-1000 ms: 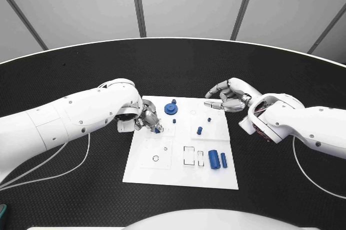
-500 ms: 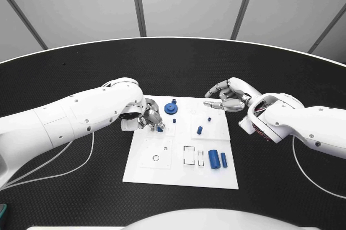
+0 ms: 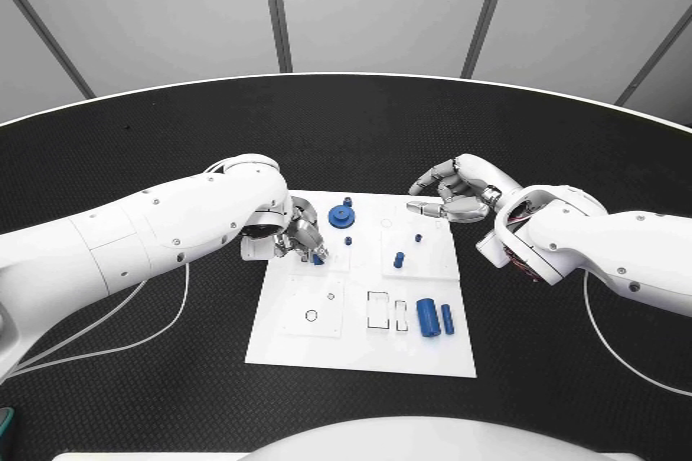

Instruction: Assemble the parts on the task board

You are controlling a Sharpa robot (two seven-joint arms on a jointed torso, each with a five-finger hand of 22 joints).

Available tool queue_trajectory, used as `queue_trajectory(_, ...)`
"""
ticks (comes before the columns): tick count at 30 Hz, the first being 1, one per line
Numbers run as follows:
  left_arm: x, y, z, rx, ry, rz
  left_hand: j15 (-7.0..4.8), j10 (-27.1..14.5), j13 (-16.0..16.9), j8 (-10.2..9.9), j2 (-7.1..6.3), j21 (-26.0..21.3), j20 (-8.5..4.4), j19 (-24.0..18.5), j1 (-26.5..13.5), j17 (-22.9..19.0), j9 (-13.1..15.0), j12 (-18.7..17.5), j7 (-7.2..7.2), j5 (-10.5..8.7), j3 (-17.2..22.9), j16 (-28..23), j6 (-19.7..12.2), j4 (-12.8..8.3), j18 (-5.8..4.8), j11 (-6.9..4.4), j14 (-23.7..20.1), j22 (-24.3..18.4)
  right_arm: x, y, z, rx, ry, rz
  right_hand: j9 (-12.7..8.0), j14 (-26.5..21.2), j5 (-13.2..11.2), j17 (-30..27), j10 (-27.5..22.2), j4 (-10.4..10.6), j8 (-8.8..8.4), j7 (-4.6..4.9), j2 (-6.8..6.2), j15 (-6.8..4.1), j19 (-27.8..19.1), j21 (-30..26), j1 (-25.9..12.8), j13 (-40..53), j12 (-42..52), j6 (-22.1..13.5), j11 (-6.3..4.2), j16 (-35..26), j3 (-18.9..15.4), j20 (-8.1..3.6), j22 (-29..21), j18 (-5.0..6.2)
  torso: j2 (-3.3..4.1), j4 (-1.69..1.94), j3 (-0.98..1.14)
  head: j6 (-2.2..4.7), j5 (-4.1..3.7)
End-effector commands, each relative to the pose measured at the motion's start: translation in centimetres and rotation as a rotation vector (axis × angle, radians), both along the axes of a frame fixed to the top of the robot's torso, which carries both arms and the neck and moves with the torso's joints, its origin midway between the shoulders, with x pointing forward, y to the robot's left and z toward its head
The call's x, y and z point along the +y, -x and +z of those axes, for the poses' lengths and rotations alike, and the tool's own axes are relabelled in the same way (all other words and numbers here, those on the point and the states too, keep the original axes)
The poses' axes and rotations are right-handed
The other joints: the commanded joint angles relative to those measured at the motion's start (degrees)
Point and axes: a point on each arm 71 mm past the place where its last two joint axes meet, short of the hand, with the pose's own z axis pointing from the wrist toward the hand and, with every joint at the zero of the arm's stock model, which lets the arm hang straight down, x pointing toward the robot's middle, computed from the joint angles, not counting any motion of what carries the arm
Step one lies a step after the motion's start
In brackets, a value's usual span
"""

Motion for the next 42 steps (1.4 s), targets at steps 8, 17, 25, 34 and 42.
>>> queue_trajectory(8, 0.33, -0.12, 0.10, -0.021, 0.016, 0.020, 0.20, -0.3, 0.0, 0.2, 0.60, -0.4, 0.23, -0.1, 0.3, 6.0, 0.1, 0.2, -0.51, -0.02, 7.1, -0.2, -0.1, -6.8, -0.70, -0.12, 3.6, -0.1, -0.01, -0.03, -0.02, -0.001, 0.000, 0.000, -0.1, 4.2, 0.3, 7.2, 0.3, 0.0, 0.27, -0.09, 0.03, -0.55, 0.1, -0.2, 0.4, 5.2, 0.2, 0.0, -0.05, -0.3, 0.4, -0.41, 1.3, 0.51, -0.02, -0.01, -0.05, 0.09, 0.04)
queue_trajectory(17, 0.51, 0.05, 0.09, -0.012, 0.018, 0.013, 0.20, -0.2, 0.1, 0.2, 0.60, -0.4, 0.23, -0.1, 0.3, 6.0, 0.1, 0.3, -0.50, -0.07, 7.1, -0.2, -0.1, -6.8, -0.70, -0.12, 3.6, -0.1, -0.02, -0.06, -0.06, 0.000, 0.001, 0.000, -0.1, 4.2, 0.3, 7.2, 0.3, 0.0, 0.27, -0.09, 0.03, -0.55, 0.1, -0.2, 0.4, 5.2, 0.2, 0.0, -0.05, -0.3, 0.4, -0.41, 1.3, 0.51, -0.04, 0.00, -0.04, 0.15, 0.01)
queue_trajectory(25, 0.51, 0.11, 0.12, -0.011, 0.024, 0.013, 0.20, -0.2, 0.2, 0.2, 0.59, -0.3, 0.24, -0.1, 0.3, 6.0, 0.1, 0.3, -0.51, -0.10, 7.1, -0.2, -0.1, -6.8, -0.70, -0.12, 3.6, -0.1, -0.01, -0.09, -0.11, 0.001, 0.001, 0.000, -0.1, 4.2, 0.3, 7.2, 0.3, 0.0, 0.27, -0.09, 0.03, -0.55, 0.1, -0.2, 0.4, 5.2, 0.2, 0.0, -0.05, -0.3, 0.4, -0.41, 1.3, 0.51, -0.04, 0.01, -0.04, 0.23, 0.09)
queue_trajectory(34, 0.55, 0.25, 0.01, 0.015, 0.019, 0.004, 0.20, -0.1, 0.3, 0.2, 0.58, -0.4, 0.24, -0.1, 0.3, 6.0, 0.1, 0.4, -0.51, -0.12, 7.2, -0.2, 0.0, -6.8, -0.70, -0.12, 3.6, -0.1, -0.03, -0.08, -0.13, 0.002, 0.002, 0.000, -0.1, 4.2, 0.3, 7.2, 0.3, 0.0, 0.27, -0.09, 0.03, -0.55, 0.1, -0.2, 0.4, 5.2, 0.2, 0.0, -0.05, -0.3, 0.4, -0.41, 1.3, 0.51, 0.00, 0.08, -0.04, 0.16, 0.02)
queue_trajectory(42, 0.45, 0.45, -0.09, 0.045, 0.020, -0.002, 0.20, -0.1, 0.3, 0.2, 0.57, -0.3, 0.24, -0.1, 0.3, 6.0, 0.1, 0.4, -0.52, -0.14, 7.2, -0.2, 0.0, -6.9, -0.71, -0.13, 3.6, 0.0, -0.04, -0.08, -0.14, 0.003, 0.002, -0.001, -0.1, 4.2, 0.3, 7.2, 0.3, 0.0, 0.27, -0.09, 0.03, -0.55, 0.1, -0.2, 0.4, 5.2, 0.2, 0.0, -0.05, -0.3, 0.4, -0.41, 1.3, 0.51, 0.05, 0.05, -0.05, 0.11, -0.02)
